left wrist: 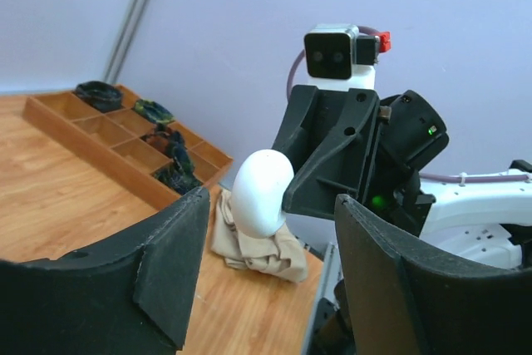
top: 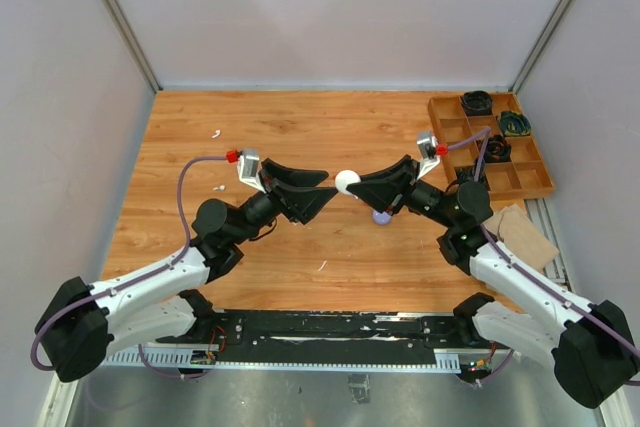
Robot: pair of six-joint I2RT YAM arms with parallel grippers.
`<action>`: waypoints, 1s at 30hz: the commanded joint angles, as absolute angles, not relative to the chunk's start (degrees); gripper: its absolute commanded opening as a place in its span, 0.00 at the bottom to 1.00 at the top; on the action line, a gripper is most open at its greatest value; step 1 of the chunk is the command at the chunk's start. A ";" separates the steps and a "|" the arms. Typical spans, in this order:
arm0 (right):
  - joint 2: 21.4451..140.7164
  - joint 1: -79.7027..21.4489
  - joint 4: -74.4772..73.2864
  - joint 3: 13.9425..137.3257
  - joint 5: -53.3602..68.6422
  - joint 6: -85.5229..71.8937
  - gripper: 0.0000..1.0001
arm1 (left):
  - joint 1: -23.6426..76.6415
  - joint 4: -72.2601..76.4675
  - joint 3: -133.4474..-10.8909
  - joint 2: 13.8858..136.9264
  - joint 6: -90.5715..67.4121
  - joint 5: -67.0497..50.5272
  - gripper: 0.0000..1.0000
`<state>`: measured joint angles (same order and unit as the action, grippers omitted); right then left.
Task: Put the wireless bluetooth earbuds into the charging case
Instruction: Pick up the charging case at the center of the board.
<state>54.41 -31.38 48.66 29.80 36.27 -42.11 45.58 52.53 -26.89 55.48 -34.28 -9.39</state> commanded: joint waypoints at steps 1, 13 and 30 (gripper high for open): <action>55.86 -31.24 57.69 28.67 38.11 -46.55 0.01 | 44.87 58.80 -27.09 57.68 -40.42 -12.77 0.65; 57.53 -31.35 60.84 28.91 39.23 -48.57 0.01 | 44.30 60.71 -27.77 61.17 -45.22 -14.43 0.54; 59.30 -31.60 63.59 29.06 42.18 -49.48 0.05 | 43.26 61.40 -27.82 60.83 -46.55 -15.54 0.26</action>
